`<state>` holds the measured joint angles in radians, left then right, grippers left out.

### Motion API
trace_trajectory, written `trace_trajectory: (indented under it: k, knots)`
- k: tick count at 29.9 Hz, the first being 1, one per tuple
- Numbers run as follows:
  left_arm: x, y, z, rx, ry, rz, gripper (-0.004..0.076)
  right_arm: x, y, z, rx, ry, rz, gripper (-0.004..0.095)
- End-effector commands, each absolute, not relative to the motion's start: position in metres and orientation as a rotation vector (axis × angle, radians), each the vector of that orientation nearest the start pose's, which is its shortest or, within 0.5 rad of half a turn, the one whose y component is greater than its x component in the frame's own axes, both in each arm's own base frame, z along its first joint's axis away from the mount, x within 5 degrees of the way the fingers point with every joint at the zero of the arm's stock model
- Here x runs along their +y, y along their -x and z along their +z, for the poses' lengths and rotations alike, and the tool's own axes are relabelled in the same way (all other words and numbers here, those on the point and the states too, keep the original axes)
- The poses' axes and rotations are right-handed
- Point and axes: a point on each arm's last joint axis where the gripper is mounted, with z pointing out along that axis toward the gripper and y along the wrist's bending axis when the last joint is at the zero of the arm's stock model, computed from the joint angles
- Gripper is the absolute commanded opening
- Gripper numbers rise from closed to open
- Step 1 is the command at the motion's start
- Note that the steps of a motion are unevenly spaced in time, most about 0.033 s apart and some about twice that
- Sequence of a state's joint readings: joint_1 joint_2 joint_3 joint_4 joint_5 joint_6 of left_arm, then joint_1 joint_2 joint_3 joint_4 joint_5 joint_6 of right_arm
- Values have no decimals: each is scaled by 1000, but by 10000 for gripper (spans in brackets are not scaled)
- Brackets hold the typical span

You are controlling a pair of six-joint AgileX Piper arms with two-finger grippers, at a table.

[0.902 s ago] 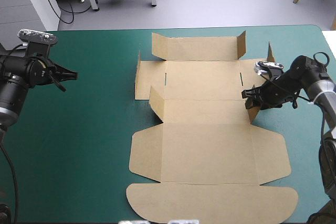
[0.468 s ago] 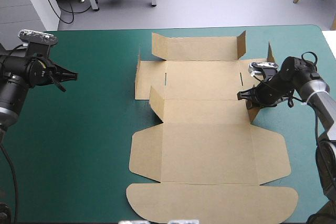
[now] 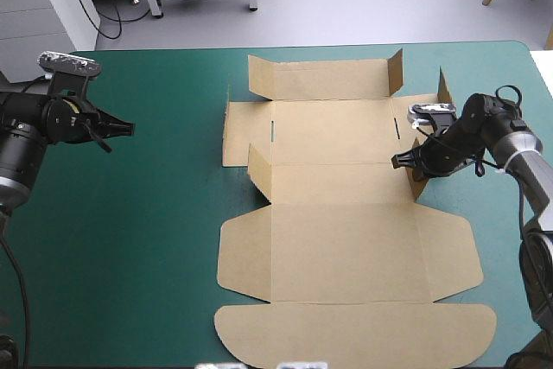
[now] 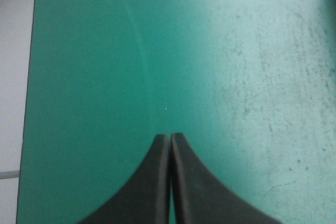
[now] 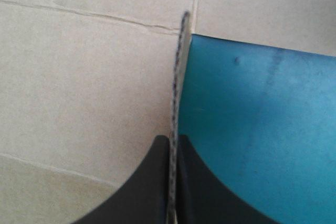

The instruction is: Fold the box

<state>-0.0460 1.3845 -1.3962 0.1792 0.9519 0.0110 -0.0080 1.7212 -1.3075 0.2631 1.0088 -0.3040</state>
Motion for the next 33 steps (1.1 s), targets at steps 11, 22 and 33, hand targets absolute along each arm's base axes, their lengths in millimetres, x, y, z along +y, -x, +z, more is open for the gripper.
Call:
trace_trajectory:
  k: [11, 22, 33]
  knots:
    - [-5, -285, 409, 2308, -164, 144, -10, 28, -368, 288, 2500, 681, 158, -18]
    - [-8, -286, 410, 2293, -201, 115, -10, 109, -423, 298, 2247, 1195, 31, -19]
    - [-9, -285, 409, 2313, -199, 101, -10, 205, -440, 308, 1819, 1625, 164, -19]
